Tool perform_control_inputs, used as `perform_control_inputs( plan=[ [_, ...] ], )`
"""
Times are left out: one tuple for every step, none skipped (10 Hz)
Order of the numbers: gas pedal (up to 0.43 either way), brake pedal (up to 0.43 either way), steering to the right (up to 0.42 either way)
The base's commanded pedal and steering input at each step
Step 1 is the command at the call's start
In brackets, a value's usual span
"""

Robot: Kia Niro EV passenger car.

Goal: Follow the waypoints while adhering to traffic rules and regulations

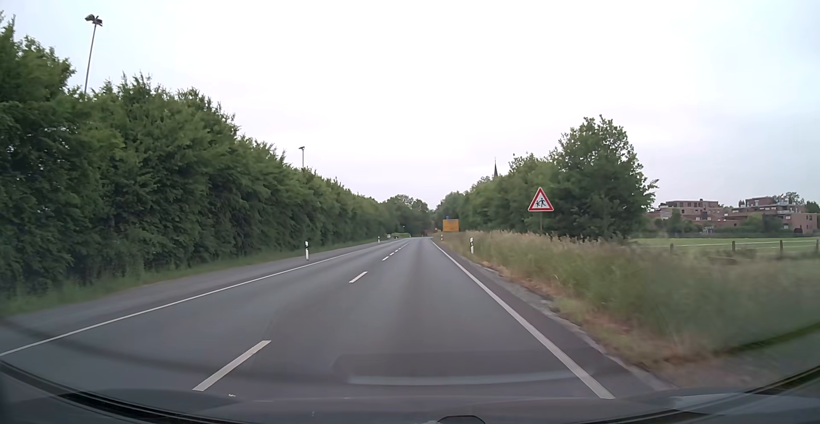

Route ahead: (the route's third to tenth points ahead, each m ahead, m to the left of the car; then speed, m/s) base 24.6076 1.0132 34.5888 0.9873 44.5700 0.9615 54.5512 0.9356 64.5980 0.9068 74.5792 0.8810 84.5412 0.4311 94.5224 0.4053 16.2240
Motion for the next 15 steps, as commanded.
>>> perform_control_inputs(
  plan=[
    [0.138,0.000,0.000],
    [0.138,0.000,-0.001],
    [0.138,0.000,-0.001],
    [0.138,0.000,-0.001],
    [0.138,0.000,-0.001],
    [0.138,0.000,-0.001],
    [0.138,0.000,-0.002],
    [0.138,0.000,-0.002],
    [0.138,0.000,-0.002],
    [0.138,0.000,-0.002],
    [0.138,0.000,-0.003],
    [0.138,0.000,-0.004],
    [0.138,0.000,-0.005],
    [0.138,0.000,-0.005],
    [0.138,0.000,-0.005]
  ],
)
